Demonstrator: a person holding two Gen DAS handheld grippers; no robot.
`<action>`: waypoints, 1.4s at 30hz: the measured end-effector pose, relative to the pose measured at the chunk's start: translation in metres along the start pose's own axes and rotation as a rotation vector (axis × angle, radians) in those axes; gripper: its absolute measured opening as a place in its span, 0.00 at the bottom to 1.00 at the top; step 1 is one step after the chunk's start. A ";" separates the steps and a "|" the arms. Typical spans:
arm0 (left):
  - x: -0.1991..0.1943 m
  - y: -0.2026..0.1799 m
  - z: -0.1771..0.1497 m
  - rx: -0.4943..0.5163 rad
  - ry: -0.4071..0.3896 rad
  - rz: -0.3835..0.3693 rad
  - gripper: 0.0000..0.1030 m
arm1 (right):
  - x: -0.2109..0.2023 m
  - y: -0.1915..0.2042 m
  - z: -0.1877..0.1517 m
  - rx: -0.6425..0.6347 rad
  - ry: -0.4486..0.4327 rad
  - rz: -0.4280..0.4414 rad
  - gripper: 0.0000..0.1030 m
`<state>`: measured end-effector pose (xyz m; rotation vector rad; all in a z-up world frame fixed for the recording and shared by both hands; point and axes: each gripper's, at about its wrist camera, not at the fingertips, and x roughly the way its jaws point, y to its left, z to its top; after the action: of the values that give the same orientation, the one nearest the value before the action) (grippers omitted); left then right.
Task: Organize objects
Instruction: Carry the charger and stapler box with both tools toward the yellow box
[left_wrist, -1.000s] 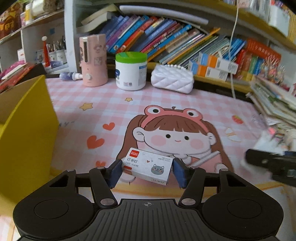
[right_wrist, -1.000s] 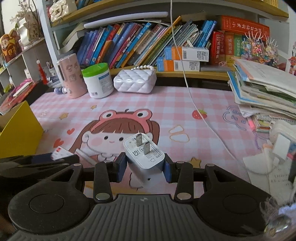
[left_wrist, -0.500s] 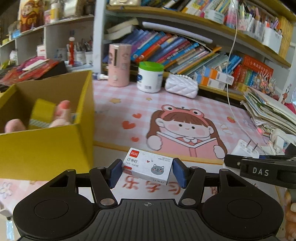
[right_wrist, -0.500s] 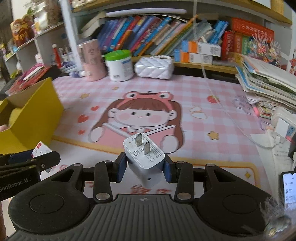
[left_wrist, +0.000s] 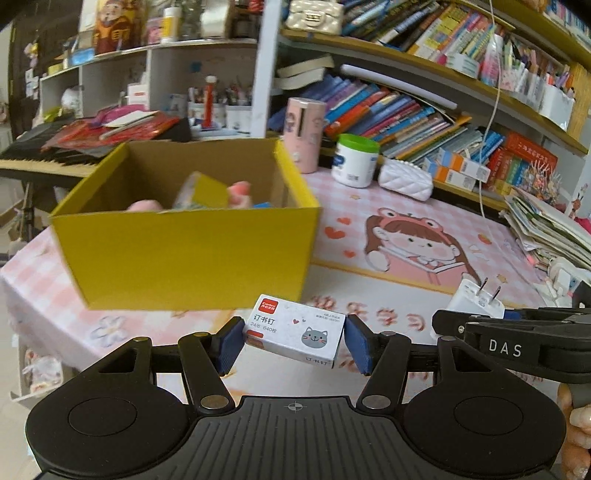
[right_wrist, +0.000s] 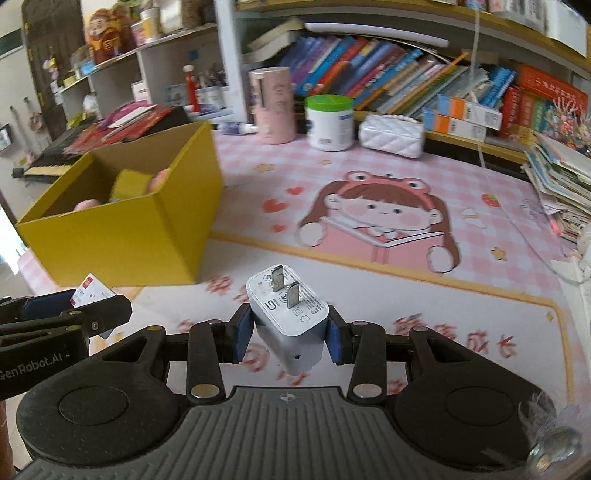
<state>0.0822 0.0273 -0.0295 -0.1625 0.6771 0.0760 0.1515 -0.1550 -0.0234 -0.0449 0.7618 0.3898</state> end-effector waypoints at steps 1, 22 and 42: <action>-0.004 0.006 -0.002 -0.003 -0.001 0.004 0.57 | -0.001 0.007 -0.002 -0.003 0.001 0.004 0.37; -0.075 0.097 -0.033 -0.043 -0.060 0.096 0.57 | -0.022 0.128 -0.036 -0.103 -0.021 0.107 0.37; -0.064 0.110 0.005 -0.032 -0.129 0.123 0.57 | -0.009 0.137 0.011 -0.094 -0.082 0.123 0.37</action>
<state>0.0218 0.1352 0.0006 -0.1452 0.5568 0.2133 0.1039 -0.0289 0.0043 -0.0699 0.6668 0.5416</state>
